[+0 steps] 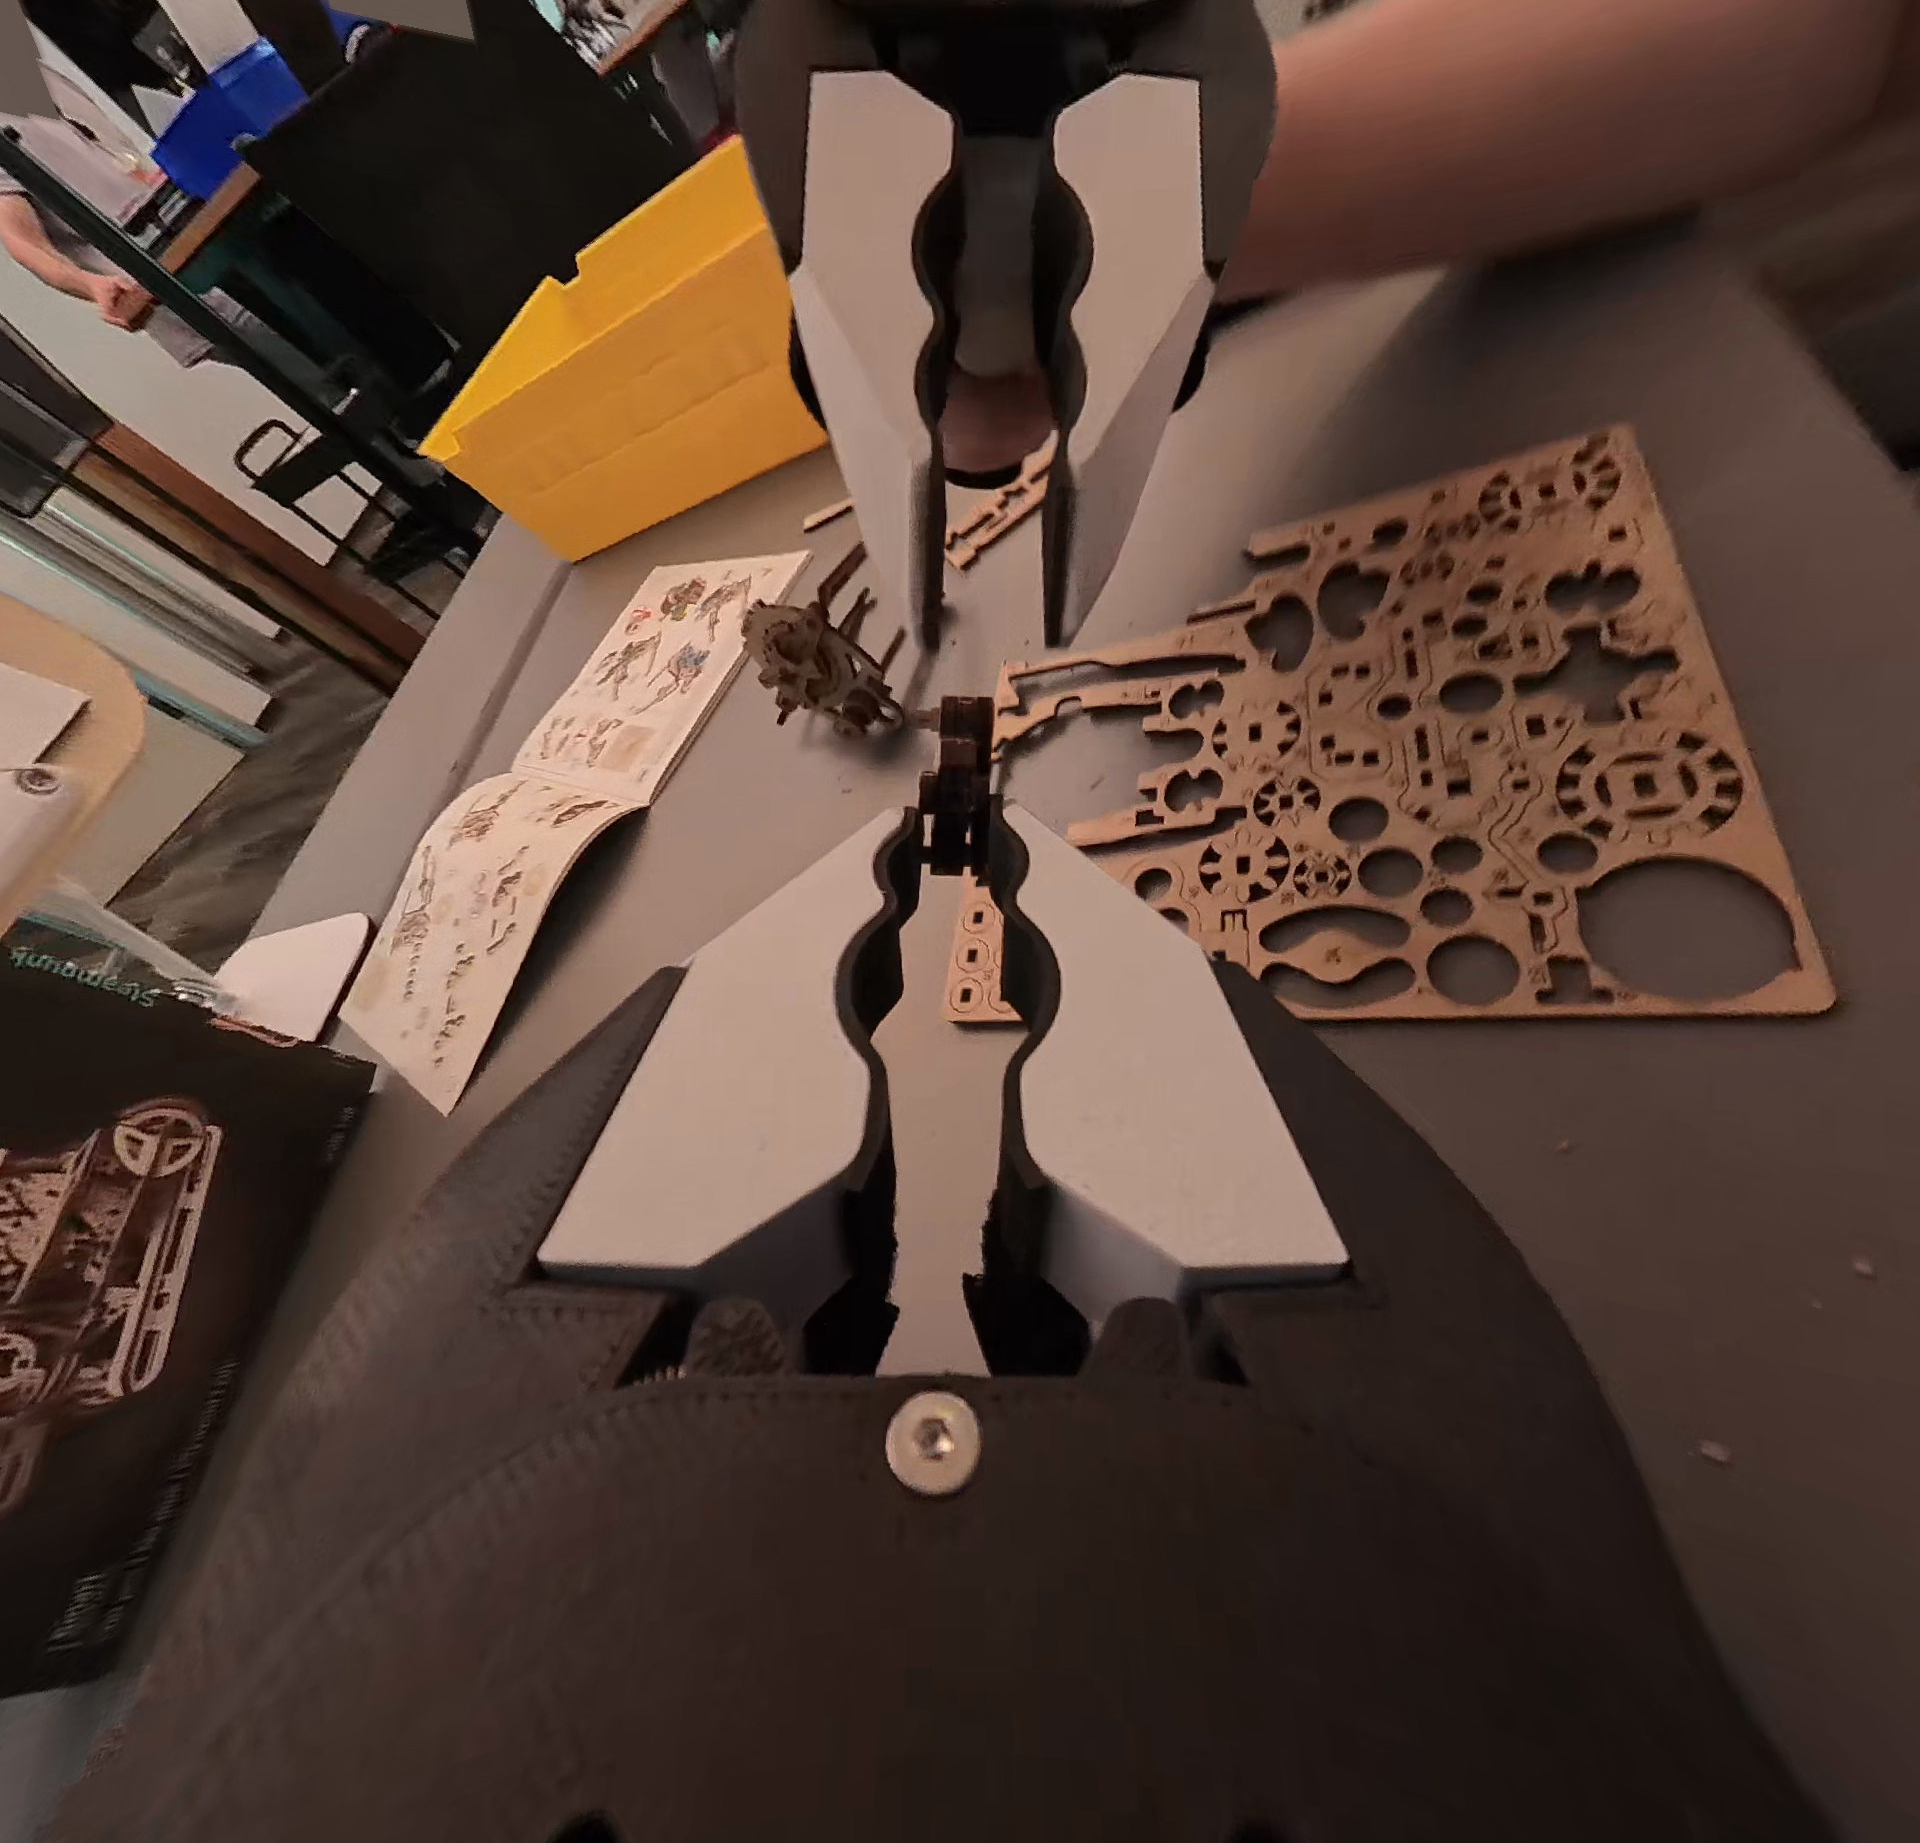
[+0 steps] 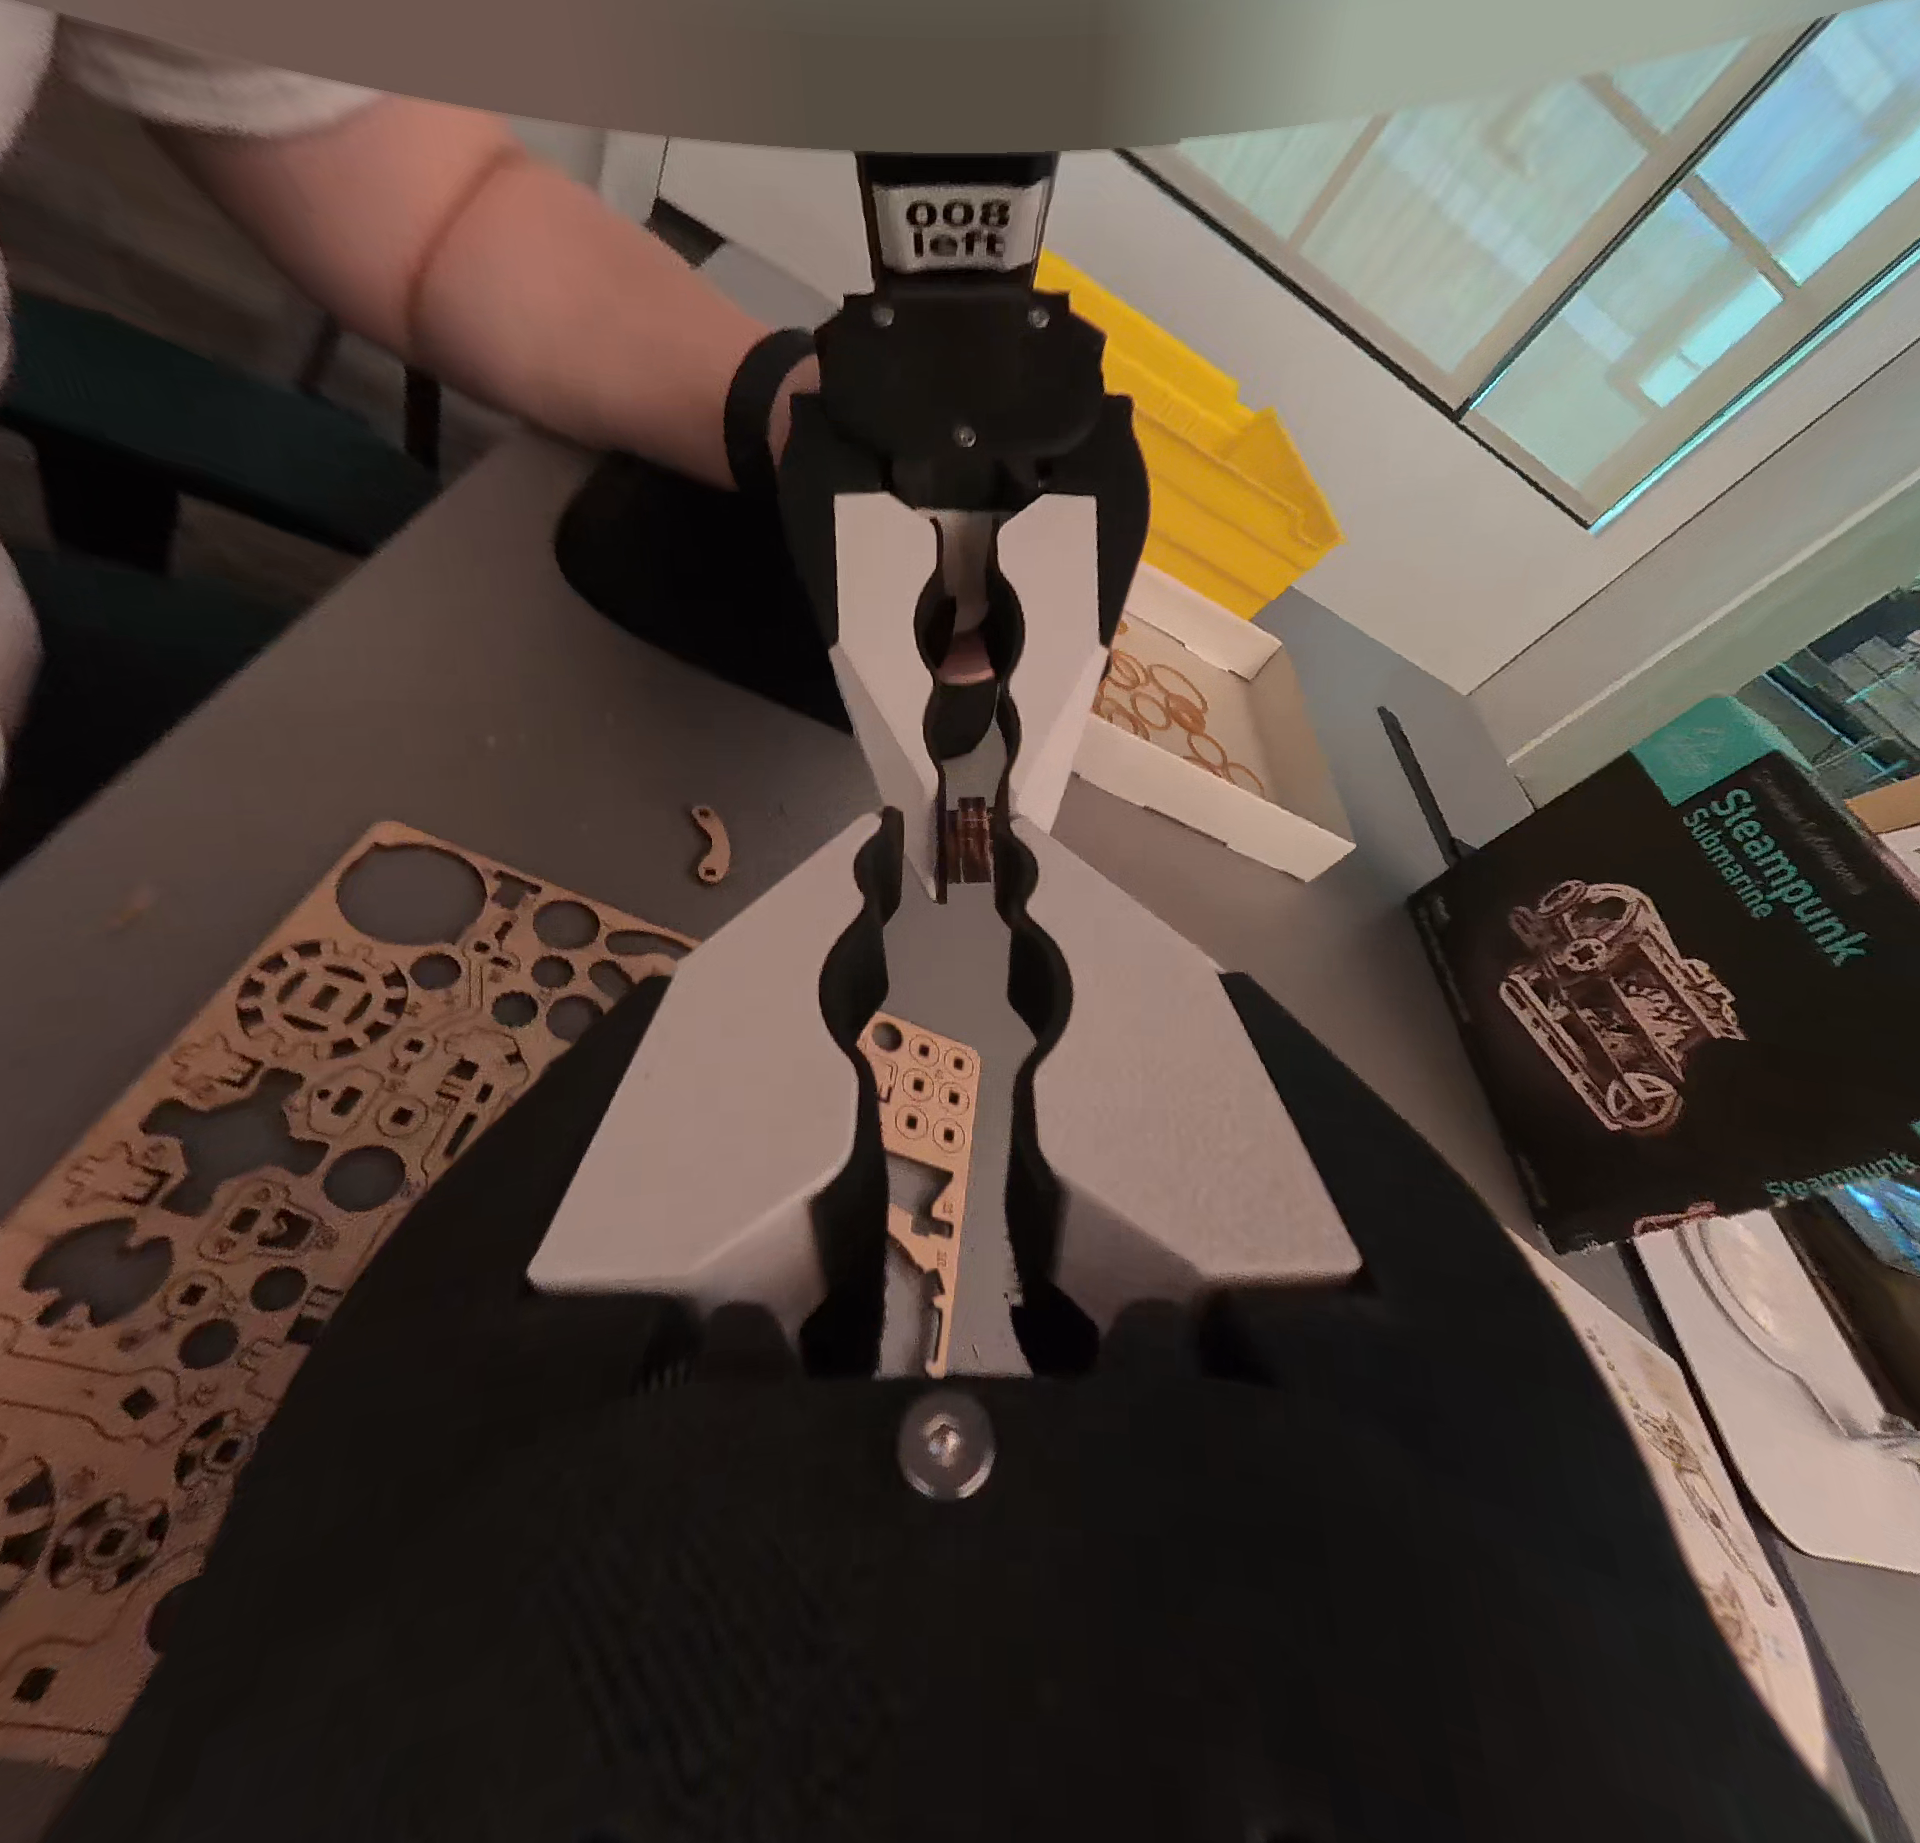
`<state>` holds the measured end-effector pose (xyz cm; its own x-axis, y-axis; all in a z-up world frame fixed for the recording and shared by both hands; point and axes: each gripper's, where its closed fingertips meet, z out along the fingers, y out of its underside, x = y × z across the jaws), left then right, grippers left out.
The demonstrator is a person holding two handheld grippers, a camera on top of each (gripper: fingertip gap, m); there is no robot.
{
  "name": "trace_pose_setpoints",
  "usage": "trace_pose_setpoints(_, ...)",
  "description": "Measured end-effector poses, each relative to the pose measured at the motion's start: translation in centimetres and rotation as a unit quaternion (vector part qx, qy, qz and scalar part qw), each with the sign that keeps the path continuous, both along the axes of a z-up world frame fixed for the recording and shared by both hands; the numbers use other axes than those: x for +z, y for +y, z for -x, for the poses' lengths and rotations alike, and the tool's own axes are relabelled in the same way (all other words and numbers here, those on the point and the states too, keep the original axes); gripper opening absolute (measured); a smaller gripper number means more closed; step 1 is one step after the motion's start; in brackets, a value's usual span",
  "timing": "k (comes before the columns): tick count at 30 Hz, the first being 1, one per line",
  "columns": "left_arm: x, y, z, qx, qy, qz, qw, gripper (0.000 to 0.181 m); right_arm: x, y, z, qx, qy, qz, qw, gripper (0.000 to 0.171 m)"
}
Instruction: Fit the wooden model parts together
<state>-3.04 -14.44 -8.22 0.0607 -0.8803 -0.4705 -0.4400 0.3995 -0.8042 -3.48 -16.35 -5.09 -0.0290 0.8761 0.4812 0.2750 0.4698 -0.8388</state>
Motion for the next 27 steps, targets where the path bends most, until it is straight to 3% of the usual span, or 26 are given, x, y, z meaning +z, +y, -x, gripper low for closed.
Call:
trace_pose_setpoints(13, -0.3, -0.6, -0.2, -0.012, 0.006, 0.024, 1.000, 0.010, -0.9, 0.6, 0.1, -0.010, -0.009, -0.006, 1.000, 0.019)
trace_pose_setpoints(21, 0.2, -1.1, -0.2, -0.020, -0.009, 0.065, 0.998, 0.010, 0.7, 1.1, -0.5, -0.003, 0.048, 0.068, 0.997, 0.018)
trace_pose_setpoints(27, 0.0, -0.8, -0.2, -0.011, -0.001, 0.057, 0.998, 0.010, 0.4, 0.6, -0.3, 0.015, 0.044, 0.089, 0.995, 0.020)
